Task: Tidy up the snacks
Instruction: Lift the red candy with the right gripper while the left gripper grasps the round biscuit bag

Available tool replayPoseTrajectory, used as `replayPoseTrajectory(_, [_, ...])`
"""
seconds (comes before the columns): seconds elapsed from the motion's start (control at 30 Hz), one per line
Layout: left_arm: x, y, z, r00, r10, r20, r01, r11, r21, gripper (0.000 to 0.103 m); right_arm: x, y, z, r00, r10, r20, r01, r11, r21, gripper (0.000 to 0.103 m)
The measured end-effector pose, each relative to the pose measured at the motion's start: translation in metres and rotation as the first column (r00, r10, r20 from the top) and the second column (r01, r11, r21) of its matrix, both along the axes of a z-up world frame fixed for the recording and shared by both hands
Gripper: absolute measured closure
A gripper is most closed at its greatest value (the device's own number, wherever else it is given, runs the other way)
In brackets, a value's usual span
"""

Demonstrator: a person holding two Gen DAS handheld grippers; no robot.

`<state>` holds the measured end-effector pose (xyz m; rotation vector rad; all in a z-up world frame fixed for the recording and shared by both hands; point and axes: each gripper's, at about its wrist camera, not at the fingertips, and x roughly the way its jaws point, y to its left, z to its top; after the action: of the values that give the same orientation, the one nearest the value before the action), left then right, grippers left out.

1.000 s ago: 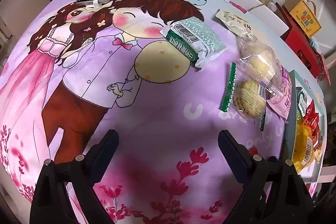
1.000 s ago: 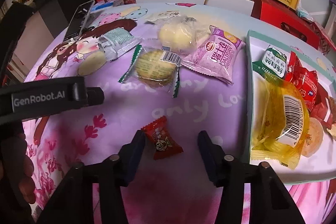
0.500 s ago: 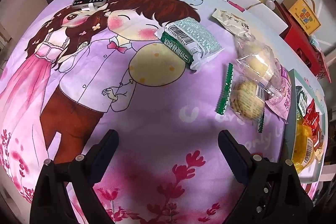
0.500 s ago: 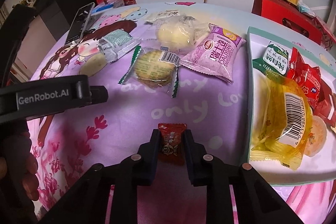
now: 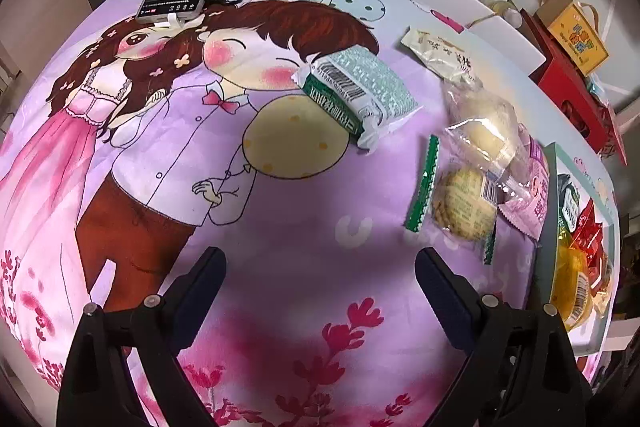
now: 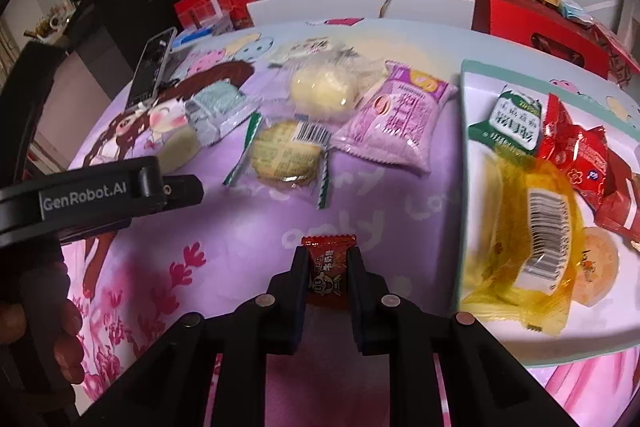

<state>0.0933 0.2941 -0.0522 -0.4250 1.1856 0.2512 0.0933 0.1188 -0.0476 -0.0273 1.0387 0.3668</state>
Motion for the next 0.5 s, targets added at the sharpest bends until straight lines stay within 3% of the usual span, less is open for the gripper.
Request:
replayPoseTrajectory(0.23, [0.016, -0.004, 0.008, 0.999, -0.029, 0.036, 0.030, 0.999, -0.028, 0.007, 0.012, -0.017, 0.011, 0.998, -0.055, 0.040, 0.054, 0.998, 0.023, 0.083])
replayPoseTrajectory(0.5, [0.038, -0.032, 0.010, 0.985, -0.142, 0.097, 0.143, 0.990, -0.011, 0.007, 0.023, -0.038, 0.024, 0.990, -0.117, 0.080, 0.114, 0.992, 0.051, 0.083])
